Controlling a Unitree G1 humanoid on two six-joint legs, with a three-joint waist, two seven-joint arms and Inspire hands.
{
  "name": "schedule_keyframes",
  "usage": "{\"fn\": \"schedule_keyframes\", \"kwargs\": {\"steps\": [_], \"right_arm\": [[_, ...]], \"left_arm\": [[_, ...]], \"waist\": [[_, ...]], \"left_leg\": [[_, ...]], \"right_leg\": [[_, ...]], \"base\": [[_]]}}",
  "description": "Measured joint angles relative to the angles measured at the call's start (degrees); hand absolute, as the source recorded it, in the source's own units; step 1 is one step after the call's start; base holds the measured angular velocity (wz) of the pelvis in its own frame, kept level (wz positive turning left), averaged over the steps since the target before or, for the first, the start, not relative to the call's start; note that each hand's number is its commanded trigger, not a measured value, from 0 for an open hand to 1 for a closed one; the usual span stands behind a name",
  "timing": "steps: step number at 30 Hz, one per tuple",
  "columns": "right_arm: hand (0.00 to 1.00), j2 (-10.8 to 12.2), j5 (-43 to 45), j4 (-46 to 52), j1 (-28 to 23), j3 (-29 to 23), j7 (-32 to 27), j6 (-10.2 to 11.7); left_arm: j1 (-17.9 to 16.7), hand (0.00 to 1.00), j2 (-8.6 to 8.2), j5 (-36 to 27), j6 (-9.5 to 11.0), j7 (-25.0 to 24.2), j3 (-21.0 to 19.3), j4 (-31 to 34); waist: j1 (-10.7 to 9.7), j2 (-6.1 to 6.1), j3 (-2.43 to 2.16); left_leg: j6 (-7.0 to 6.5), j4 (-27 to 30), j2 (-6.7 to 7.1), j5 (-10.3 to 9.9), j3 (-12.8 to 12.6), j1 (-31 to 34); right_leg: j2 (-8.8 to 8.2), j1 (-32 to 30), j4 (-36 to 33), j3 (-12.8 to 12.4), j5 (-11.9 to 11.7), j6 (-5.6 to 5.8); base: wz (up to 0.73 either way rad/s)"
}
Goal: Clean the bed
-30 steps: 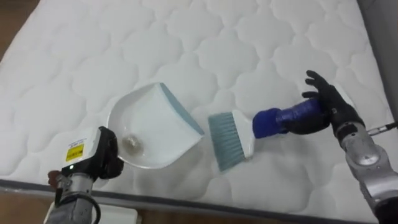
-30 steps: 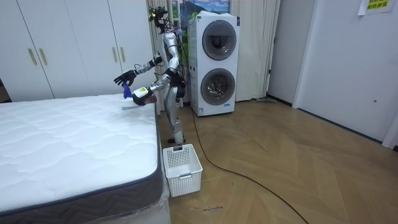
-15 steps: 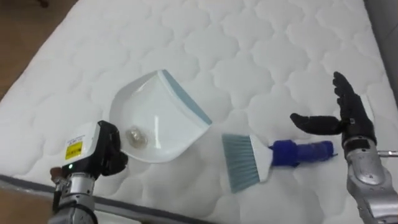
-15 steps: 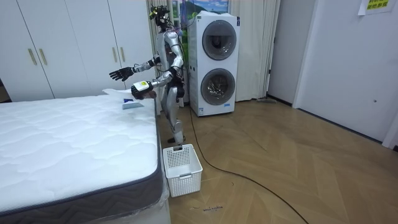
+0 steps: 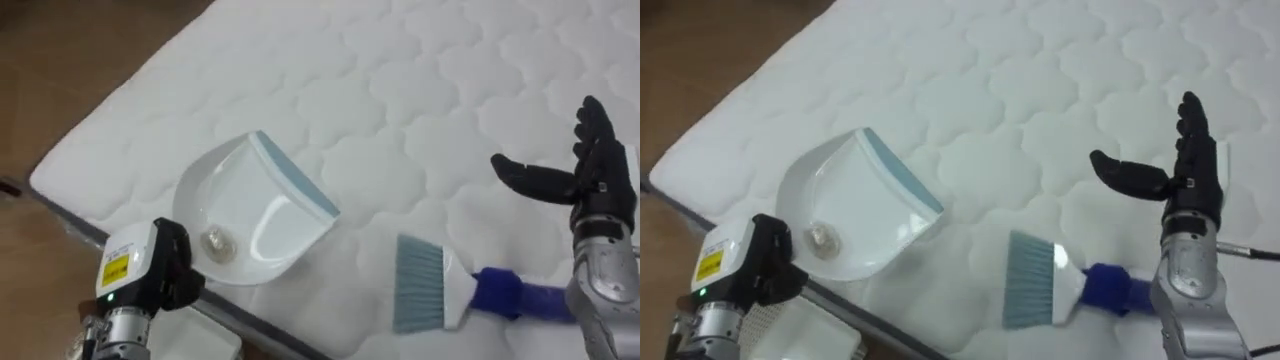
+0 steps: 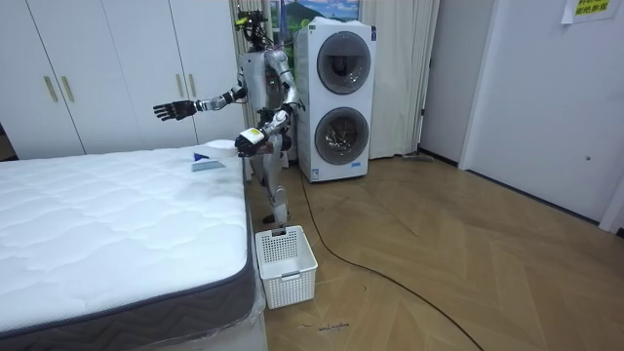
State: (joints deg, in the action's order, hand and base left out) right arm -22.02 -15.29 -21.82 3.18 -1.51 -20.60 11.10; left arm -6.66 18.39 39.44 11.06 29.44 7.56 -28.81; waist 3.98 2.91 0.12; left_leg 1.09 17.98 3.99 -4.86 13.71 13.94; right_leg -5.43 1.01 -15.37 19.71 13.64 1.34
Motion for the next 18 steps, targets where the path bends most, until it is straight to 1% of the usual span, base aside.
{"fn": "schedule_keyframes", "kwargs": {"steps": [1, 2, 3, 4, 5, 6, 7, 8, 9, 10, 11, 12, 13, 14, 15, 16, 18], "right_arm": [[0.0, -0.03, 0.04, 0.0, 0.02, -0.07, -1.48, 0.22], [0.0, -0.08, 0.01, -0.03, 0.12, -0.36, -2.07, 0.72], [0.0, -0.55, 0.0, -0.05, 0.51, -1.63, -3.05, 2.18], [0.0, -0.28, 0.07, -0.52, 1.01, -2.57, -3.9, 2.44], [0.0, 0.13, 0.08, -0.72, 0.99, -2.53, -4.26, 2.43], [0.0, 0.88, 0.04, -0.73, 1.07, -2.51, -4.17, 2.43], [0.0, 1.32, 0.04, -0.71, 1.21, -2.46, -3.38, 2.43], [0.0, 1.35, 0.04, -0.7, 1.25, -2.46, -2.81, 2.43], [0.0, 1.28, 0.0, -0.64, 1.32, -2.63, -1.88, 2.43], [0.0, 1.29, 0.02, -0.3, 1.54, -2.59, -1.49, 2.43], [0.0, 1.35, 0.13, -0.26, 1.94, -2.5, -1.2, 2.43], [0.0, 1.45, 0.17, -0.27, 2.67, -2.45, -0.59, 2.48], [0.0, 1.44, 0.18, -0.28, 2.98, -2.47, -0.46, 2.53], [0.0, 1.43, 0.17, -0.28, 2.99, -2.47, -0.47, 2.53], [0.0, 1.44, 0.09, -0.28, 2.97, -2.45, -0.49, 2.53], [0.0, 1.44, 0.06, -0.28, 2.94, -2.44, -0.52, 2.53], [0.0, 1.44, 0.07, -0.28, 2.84, -2.41, -0.53, 2.53]], "left_arm": [[0.65, 1.0, -0.05, -0.53, 0.0, 0.0, -0.17, -0.06], [0.98, 1.0, -0.18, -0.5, 0.0, 0.0, -0.2, -0.06], [2.18, 1.0, -0.87, -0.56, 0.01, -0.09, -0.12, -0.15], [2.62, 1.0, -1.64, -0.56, 0.09, -0.34, -0.6, -0.18], [2.59, 1.0, -1.63, -0.55, 0.1, -0.46, -0.72, -0.25], [2.61, 1.0, -1.56, -0.56, 0.11, -0.82, -1.32, -0.44], [2.82, 1.0, -1.57, -0.54, 0.16, -1.19, -2.1, -0.44], [2.89, 1.0, -1.58, -0.52, 0.17, -1.34, -2.34, -0.43], [2.99, 1.0, -1.59, -0.51, 0.18, -1.55, -2.41, -0.42], [2.98, 1.0, -1.6, -0.45, 0.17, -1.73, -2.4, -0.42], [3.01, 1.0, -1.55, -0.46, 0.15, -1.77, -2.44, -0.43], [3.04, 1.0, -1.55, -0.51, 0.08, -2.11, -2.47, -0.44], [3.3, 1.0, -1.62, -0.48, 0.08, -2.26, -2.33, -0.43], [3.44, 1.0, -1.66, -0.48, 0.08, -2.29, -2.27, -0.43], [3.5, 1.0, -1.88, -0.48, 0.08, -2.28, -2.28, -0.43], [3.44, 1.0, -1.99, -0.49, 0.08, -2.28, -2.29, -0.42], [3.33, 1.0, -2.02, -0.51, 0.08, -2.28, -2.47, -0.41]], "waist": [[0.78, 0.69, 0.01], [0.89, 0.92, -0.05], [-0.42, 0.76, 0.31], [-0.77, 0.65, 0.98], [-0.68, 0.51, 0.88], [-0.92, 0.6, 0.96], [-1.68, 0.66, 1.07], [-2.24, 0.65, 1.13], [-3.36, 0.55, 1.16], [-3.6, 0.4, 1.16], [-3.6, 0.28, 1.26], [-3.86, 0.14, 1.31], [-4.3, 0.05, 1.28], [-4.34, 0.02, 1.28], [-4.23, -0.23, 1.14], [-3.96, -0.57, 0.97], [-3.18, -0.83, 0.81]], "left_leg": [[0.79, -2.59, 0.29, 2.36, 1.59, 0.13], [1.05, -4.75, 0.34, 4.12, 1.75, 0.26], [0.17, -7.31, -0.44, 7.57, -3.25, 1.57], [-2.63, -1.24, -2.67, 4.27, -14.04, 3.6], [-3.05, 2.78, -3.94, 1.42, -19.22, 3.75], [-3.38, 8.98, -7.03, -3.51, -26.31, 3.39], [-2.8, 12.8, -10.26, -6.57, -31.06, 2.79], [-2.13, 14.13, -11.64, -7.72, -33.0, 2.53], [-1.6, 15.27, -13.52, -9.05, -35.57, 2.57], [-2.22, 14.22, -13.87, -9.52, -37.44, 3.34], [-2.43, 13.53, -13.79, -9.63, -37.38, 3.72], [-3.22, 11.86, -12.65, -9.28, -36.21, 4.18], [-3.84, 10.26, -11.0, -8.4, -34.47, 4.54], [-4.04, 9.59, -10.25, -7.83, -33.82, 4.6], [-4.46, 8.32, -9.37, -7.09, -33.79, 4.27], [-4.83, 7.18, -8.55, -6.51, -33.89, 3.85], [-5.14, 5.69, -7.43, -5.87, -33.64, 3.11]], "right_leg": [[0.68, -0.47, -0.08, 0.55, 0.57, -1.04], [0.69, -0.61, 0.48, 1.69, 0.67, -1.23], [-0.01, -0.77, 2.2, 6.43, 0.66, -1.54], [-0.75, -1.02, 1.63, 11.38, 1.06, -2.11], [-0.74, -0.75, 1.67, 13.34, 1.14, -2.23], [-0.48, -0.3, 1.66, 17.35, 1.38, -2.54], [-0.15, -0.12, 1.13, 21.07, 2.0, -2.73], [-0.19, -0.15, 0.36, 22.97, 2.56, -2.67], [-0.4, -0.43, -1.3, 26.0, 3.71, -2.51], [-0.63, -0.76, -3.0, 27.43, 4.48, -2.33], [-0.66, -1.03, -3.53, 27.82, 4.77, -2.29], [-0.72, -1.25, -3.94, 27.98, 4.86, -2.23], [-1.09, -1.5, -4.54, 27.0, 4.96, -2.13], [-1.42, -1.57, -4.83, 26.29, 5.01, -2.04], [-2.05, -1.76, -5.57, 25.21, 5.08, -1.92], [-2.73, -1.82, -6.43, 24.69, 5.23, -1.65], [-3.62, -1.82, -7.45, 24.06, 5.31, -1.52]], "base": [[0.96], [1.37], [1.56], [1.53], [1.27], [1.22], [1.36], [1.53], [1.36], [1.18], [0.92], [1.0], [1.03], [0.96], [0.73], [0.6], [0.33]]}}
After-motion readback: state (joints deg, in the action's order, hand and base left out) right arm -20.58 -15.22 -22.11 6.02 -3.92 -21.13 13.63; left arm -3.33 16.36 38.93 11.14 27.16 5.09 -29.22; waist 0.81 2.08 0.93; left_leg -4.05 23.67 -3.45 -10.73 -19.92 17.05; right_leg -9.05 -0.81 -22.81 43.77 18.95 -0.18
